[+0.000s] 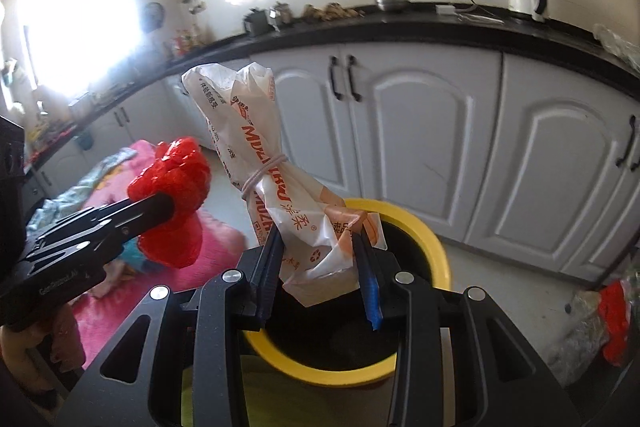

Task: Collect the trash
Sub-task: 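Carry both bags over the yellow bin and open both tools to drop them, then move both tools back toward the remaining trash on the blanket, then grasp the chocolate bar wrapper with the left tool while the right tool grasps the blue sponge cloth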

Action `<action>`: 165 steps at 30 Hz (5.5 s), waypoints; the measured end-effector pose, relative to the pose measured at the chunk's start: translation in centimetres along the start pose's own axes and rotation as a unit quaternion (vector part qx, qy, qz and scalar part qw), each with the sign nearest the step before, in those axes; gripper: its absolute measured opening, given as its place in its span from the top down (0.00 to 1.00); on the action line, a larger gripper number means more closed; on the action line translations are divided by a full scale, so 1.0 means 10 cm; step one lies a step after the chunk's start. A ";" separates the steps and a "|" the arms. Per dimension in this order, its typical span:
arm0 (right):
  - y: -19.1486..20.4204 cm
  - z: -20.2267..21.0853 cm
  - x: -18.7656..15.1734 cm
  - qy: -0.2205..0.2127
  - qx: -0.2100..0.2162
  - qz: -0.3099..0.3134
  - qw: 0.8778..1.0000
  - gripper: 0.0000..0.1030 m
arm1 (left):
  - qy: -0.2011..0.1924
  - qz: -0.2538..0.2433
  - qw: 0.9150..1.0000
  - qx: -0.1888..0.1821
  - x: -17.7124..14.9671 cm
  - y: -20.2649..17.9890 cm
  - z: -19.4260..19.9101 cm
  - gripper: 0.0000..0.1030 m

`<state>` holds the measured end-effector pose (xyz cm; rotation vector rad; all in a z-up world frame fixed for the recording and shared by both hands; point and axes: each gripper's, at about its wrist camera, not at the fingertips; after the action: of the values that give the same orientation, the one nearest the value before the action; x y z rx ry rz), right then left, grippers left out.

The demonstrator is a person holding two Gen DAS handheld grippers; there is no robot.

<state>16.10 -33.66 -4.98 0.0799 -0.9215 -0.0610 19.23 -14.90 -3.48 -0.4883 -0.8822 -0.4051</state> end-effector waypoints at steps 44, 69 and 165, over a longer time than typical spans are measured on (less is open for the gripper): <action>0.38 0.00 -0.01 -0.018 0.026 0.027 0.999 0.30 | -0.039 0.092 0.991 0.091 -0.25 0.74 0.54 0.11; 1.48 0.33 -0.06 -0.057 0.108 0.162 0.979 0.23 | -0.103 0.125 0.972 0.172 -0.49 1.21 1.58 0.11; 2.96 -0.41 -0.17 0.015 0.195 0.304 0.932 0.73 | 0.060 0.101 0.978 0.173 -1.47 1.87 1.94 0.90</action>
<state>18.90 -3.86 -5.95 0.1593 -0.8844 0.7009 8.44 13.24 -9.35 -0.2263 -0.7578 -0.0882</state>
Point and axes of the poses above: each gripper's, at about its wrist camera, not at the fingertips, and z roughly against the way its jaws point, y to its left, x to its top, and after that the axes turned 6 degrees about -x, right-handed
